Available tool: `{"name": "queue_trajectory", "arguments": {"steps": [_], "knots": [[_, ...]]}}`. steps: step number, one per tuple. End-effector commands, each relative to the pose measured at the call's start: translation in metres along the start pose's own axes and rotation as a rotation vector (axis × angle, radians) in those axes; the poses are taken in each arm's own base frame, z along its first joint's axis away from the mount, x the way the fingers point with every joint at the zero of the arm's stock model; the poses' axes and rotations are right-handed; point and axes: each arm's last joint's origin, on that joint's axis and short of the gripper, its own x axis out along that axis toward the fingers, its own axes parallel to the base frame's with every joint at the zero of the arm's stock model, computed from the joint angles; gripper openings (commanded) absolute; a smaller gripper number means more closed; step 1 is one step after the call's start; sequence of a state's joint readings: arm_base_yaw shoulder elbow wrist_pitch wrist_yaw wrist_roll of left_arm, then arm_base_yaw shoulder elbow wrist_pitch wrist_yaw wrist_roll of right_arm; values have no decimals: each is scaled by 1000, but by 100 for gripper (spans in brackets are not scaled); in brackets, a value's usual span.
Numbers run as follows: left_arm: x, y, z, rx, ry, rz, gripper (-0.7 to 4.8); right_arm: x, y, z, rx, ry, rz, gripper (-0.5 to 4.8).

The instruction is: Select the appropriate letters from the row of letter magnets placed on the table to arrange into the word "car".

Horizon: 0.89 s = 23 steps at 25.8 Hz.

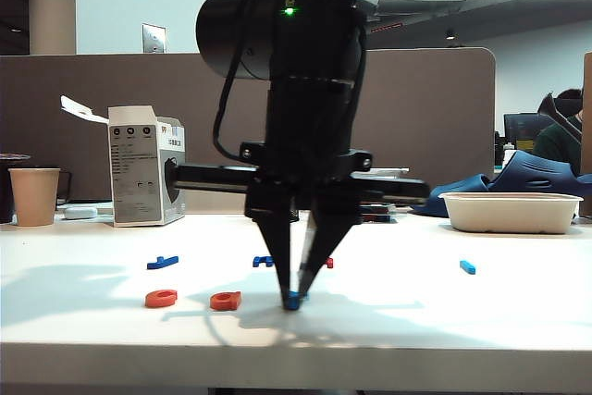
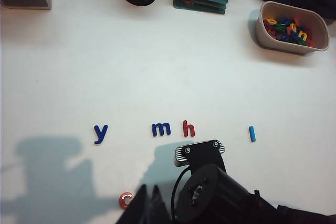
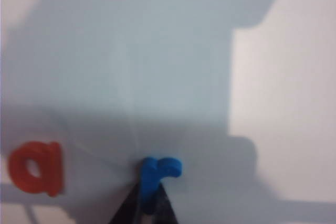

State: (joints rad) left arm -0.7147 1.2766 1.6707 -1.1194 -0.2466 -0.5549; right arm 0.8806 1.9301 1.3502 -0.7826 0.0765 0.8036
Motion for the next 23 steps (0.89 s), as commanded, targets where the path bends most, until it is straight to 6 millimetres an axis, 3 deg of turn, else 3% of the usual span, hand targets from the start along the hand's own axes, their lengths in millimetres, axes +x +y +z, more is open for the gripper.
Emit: {"name": "queue_trajectory", "arguments": {"steps": [1, 13, 16, 23], "knots": [[-2, 0, 1, -2, -12, -4, -6, 3, 2, 1, 8, 1, 33, -8], [-2, 0, 1, -2, -12, -4, -6, 3, -1, -2, 4, 35, 8, -7], [-2, 0, 1, -2, -12, -4, -6, 3, -2, -3, 3, 50, -7, 48], [-2, 0, 1, -2, -12, -4, -6, 3, -2, -3, 4, 49, -6, 55]]}}
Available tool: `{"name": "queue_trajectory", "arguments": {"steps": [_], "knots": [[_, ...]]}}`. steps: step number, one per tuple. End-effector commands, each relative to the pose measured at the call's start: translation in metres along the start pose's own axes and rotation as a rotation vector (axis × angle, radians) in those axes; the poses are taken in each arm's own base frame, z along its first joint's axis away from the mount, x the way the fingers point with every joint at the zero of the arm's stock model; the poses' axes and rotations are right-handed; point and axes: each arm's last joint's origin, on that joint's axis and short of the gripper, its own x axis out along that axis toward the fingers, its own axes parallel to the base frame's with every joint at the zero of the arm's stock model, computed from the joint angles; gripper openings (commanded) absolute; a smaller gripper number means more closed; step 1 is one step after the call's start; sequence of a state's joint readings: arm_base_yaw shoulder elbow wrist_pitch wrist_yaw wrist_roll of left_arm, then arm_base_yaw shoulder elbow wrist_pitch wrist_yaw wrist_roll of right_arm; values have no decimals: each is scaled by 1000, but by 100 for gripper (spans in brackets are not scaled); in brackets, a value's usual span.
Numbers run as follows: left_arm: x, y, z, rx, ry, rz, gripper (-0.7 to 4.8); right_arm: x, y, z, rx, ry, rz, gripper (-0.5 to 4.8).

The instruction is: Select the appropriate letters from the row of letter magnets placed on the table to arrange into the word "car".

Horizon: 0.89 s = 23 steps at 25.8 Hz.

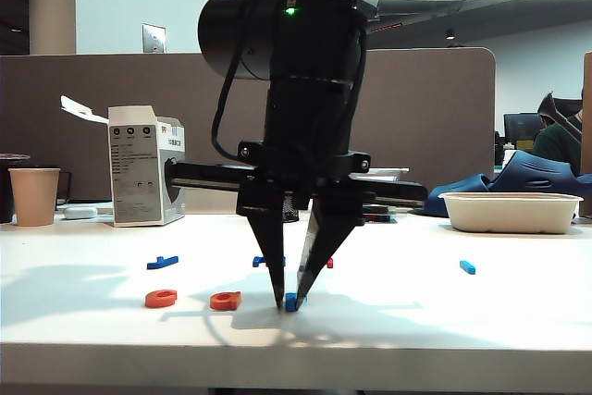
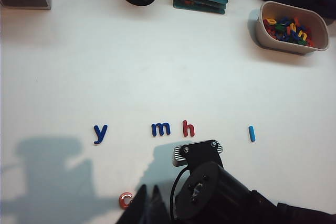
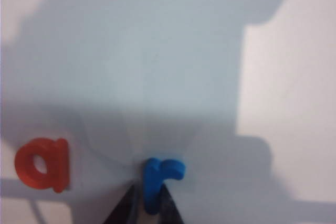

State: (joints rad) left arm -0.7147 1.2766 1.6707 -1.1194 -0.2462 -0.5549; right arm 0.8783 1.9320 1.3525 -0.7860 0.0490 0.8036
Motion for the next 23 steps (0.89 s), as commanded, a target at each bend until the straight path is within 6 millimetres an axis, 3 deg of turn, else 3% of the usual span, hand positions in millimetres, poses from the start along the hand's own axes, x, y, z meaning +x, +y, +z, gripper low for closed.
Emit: {"name": "queue_trajectory", "arguments": {"steps": [1, 5, 23], "knots": [[-2, 0, 1, -2, -12, -4, -6, 3, -2, -3, 2, 27, -22, 56], [-2, 0, 1, -2, -12, -4, -6, 2, -1, -2, 3, 28, -13, 111], [-2, 0, 1, -2, -12, -4, -6, -19, -1, 0, 9, -16, 52, 113]]}}
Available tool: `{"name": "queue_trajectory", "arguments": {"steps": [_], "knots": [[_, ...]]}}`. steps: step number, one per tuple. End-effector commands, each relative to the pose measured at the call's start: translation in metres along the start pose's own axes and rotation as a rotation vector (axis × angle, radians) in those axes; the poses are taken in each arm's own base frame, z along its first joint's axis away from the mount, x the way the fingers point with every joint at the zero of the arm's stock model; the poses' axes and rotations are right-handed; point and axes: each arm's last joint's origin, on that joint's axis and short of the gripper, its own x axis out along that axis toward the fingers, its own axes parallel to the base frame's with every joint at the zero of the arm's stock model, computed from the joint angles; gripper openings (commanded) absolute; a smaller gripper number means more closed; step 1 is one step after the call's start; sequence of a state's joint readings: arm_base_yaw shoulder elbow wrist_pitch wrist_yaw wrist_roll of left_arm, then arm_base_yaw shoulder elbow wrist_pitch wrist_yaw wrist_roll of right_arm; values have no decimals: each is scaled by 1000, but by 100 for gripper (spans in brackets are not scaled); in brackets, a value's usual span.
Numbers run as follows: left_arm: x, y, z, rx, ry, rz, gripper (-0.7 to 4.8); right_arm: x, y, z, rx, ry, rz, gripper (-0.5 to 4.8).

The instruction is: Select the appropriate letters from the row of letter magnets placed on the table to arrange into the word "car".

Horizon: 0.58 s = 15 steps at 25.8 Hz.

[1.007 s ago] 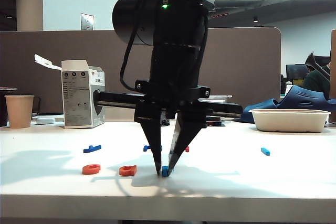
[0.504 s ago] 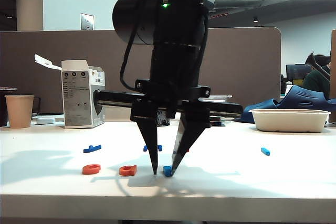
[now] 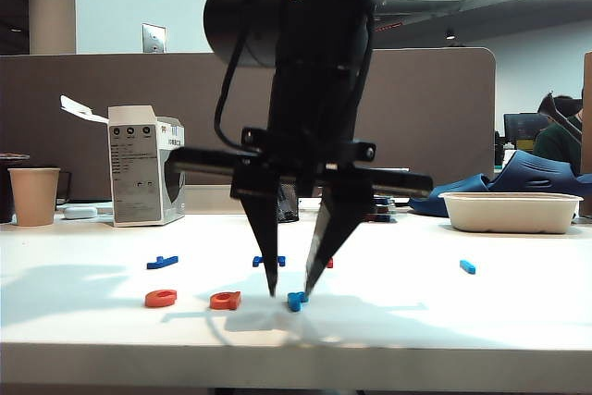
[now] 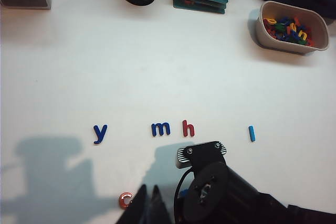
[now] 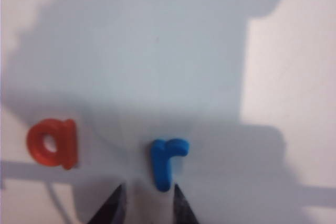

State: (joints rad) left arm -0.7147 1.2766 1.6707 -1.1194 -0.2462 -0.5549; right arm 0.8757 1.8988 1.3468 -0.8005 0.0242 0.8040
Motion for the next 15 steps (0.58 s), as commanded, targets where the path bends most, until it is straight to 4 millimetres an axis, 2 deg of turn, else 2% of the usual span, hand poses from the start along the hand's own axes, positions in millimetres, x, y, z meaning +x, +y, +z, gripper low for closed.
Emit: {"name": "queue_trajectory", "arguments": {"steps": [1, 8, 13, 15], "knots": [[-2, 0, 1, -2, -12, -4, -6, -11, 1, 1, 5, -29, 28, 113], [-2, 0, 1, -2, -12, -4, -6, -28, -3, 1, 11, -53, 40, 113], [-2, 0, 1, -2, -12, -4, -6, -50, -8, 3, 6, -130, 49, 110], [-2, 0, 1, -2, -12, -4, -6, -62, -12, 4, 0, -156, 67, 91]]}}
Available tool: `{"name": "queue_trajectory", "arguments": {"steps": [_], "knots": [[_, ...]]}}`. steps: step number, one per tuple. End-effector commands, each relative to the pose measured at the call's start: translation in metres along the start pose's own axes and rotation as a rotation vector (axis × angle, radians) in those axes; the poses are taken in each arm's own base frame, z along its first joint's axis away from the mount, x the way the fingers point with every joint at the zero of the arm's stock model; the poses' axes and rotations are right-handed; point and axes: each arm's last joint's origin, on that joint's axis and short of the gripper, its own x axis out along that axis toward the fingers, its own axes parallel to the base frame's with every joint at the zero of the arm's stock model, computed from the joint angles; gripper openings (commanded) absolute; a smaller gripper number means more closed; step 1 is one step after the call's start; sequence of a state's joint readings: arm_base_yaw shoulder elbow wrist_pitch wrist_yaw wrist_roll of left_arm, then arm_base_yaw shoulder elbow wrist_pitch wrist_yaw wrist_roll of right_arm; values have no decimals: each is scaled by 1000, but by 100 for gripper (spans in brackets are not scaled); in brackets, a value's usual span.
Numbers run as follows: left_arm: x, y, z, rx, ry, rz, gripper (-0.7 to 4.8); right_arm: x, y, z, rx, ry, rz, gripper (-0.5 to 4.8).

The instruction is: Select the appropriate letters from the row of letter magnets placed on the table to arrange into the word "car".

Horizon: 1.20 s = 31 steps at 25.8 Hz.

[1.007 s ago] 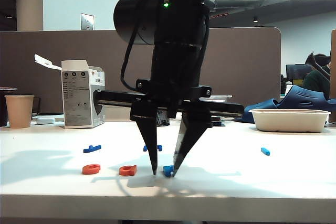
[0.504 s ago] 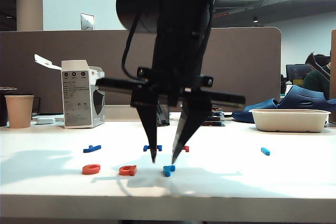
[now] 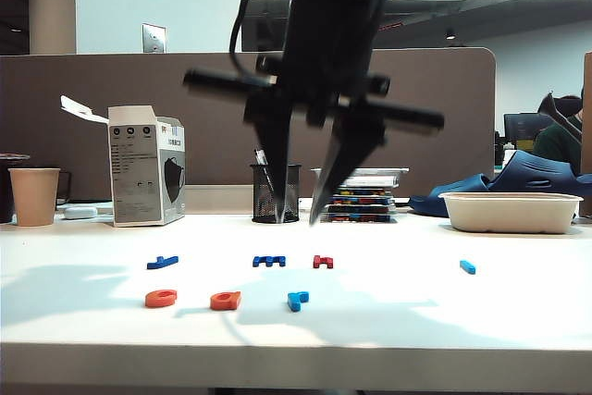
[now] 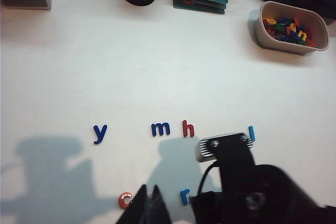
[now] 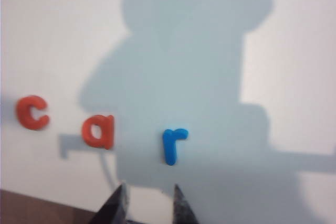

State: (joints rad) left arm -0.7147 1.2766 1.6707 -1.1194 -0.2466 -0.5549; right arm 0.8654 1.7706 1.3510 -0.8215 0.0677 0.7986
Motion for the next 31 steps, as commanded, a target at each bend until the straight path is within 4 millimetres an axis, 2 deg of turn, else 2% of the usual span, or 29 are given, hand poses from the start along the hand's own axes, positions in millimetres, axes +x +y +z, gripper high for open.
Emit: {"name": "queue_trajectory", "arguments": {"steps": [1, 2, 3, 5, 8, 13, 22, 31], "knots": [[-2, 0, 1, -2, -12, -4, -6, -22, -7, 6, -12, -58, 30, 80], [-2, 0, 1, -3, -12, -5, -6, -29, -10, 8, -17, -73, 38, 68], [-2, 0, 1, -2, -12, -5, -6, -44, -17, 11, -32, -110, 43, 27], [-2, 0, 1, -2, -12, -4, -6, -74, -32, 16, -80, -201, 63, -2], [-2, 0, 1, -2, -12, -4, -6, -111, -55, 20, -141, -327, 69, -2], [-2, 0, 1, -2, -12, -5, -6, -151, -87, 22, -136, -458, 62, -2], [-2, 0, 1, -2, -12, -4, -6, -206, -136, 14, -61, -700, -43, -2], [-2, 0, 1, -2, -12, -4, -6, -238, -173, -2, -4, -815, -112, -2]]}}
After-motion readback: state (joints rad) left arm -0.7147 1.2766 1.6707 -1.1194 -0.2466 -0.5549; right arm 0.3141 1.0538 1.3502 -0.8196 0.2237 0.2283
